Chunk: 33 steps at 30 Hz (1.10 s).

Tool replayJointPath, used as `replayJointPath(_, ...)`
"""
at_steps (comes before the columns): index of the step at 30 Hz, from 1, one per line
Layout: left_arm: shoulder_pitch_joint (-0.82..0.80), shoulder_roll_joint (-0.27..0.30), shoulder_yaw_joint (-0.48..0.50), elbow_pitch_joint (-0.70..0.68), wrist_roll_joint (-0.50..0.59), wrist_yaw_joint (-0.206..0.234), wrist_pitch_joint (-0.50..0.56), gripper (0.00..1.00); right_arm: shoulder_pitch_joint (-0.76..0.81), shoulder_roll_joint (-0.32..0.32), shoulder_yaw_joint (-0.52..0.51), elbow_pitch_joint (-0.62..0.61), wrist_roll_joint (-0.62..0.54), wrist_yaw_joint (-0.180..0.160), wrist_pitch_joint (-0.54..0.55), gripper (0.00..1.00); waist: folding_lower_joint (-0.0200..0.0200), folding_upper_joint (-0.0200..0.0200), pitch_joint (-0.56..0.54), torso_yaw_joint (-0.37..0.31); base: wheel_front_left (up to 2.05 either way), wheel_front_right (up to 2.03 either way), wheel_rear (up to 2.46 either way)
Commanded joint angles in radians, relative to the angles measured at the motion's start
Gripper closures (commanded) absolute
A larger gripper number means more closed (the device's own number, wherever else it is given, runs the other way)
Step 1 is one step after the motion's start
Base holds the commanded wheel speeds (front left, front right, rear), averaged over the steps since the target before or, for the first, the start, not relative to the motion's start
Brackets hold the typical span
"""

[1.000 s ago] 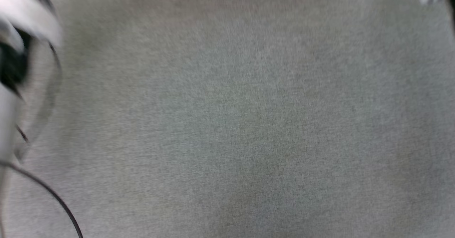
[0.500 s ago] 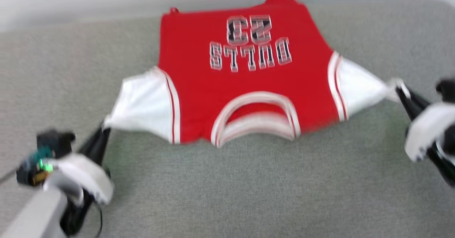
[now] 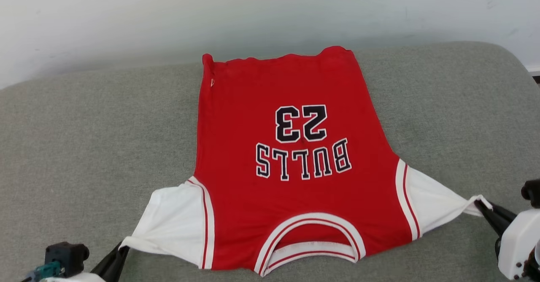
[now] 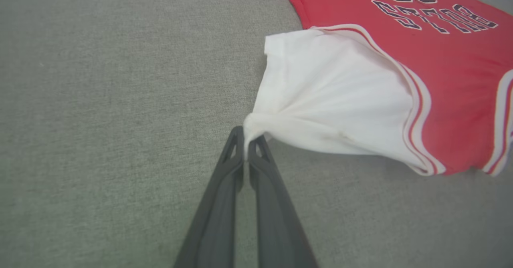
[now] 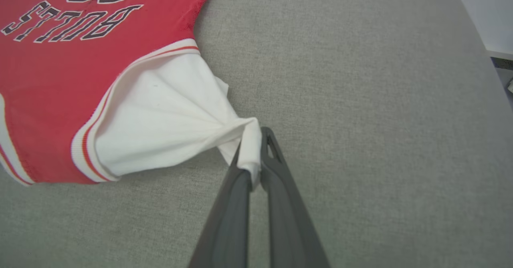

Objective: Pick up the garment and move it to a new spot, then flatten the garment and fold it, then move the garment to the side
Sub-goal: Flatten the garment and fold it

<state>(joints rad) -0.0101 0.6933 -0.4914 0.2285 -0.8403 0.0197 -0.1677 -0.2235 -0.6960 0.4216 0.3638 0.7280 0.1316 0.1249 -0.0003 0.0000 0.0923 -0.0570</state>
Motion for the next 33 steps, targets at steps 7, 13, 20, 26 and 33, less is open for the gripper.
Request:
replayJointPath(7,0.127,0.044,-0.001,-0.101,-0.047,0.043,0.060,1.00,0.150,-0.027,-0.058,-0.091,0.017,-0.002,0.082,1.00,0.0003,0.0000,0.005,-0.007,0.00,0.00,0.00)
replayJointPath(13,0.131,0.040,-0.012,-0.153,-0.048,0.050,0.079,1.00,0.197,-0.011,-0.097,-0.140,-0.007,-0.002,0.140,1.00,0.0003,0.0000,0.025,-0.003,0.00,0.00,0.00)
replayJointPath(20,0.083,0.045,-0.035,-0.242,-0.018,0.043,0.099,1.00,0.150,-0.004,-0.183,-0.224,0.020,-0.001,0.196,0.00,0.0003,0.0000,0.068,0.025,0.00,0.00,0.00)
replayJointPath(26,0.055,0.071,-0.047,-0.403,0.041,0.065,0.109,1.00,0.022,-0.003,-0.302,-0.331,0.059,-0.001,0.373,0.00,0.0003,0.0000,0.178,0.078,0.00,0.00,0.00)
replayJointPath(33,0.020,0.081,-0.059,-0.563,0.095,0.081,0.126,1.00,-0.254,0.065,-0.407,-0.342,0.032,-0.001,0.686,0.00,0.0003,0.0000,0.319,0.171,0.00,0.00,0.00)
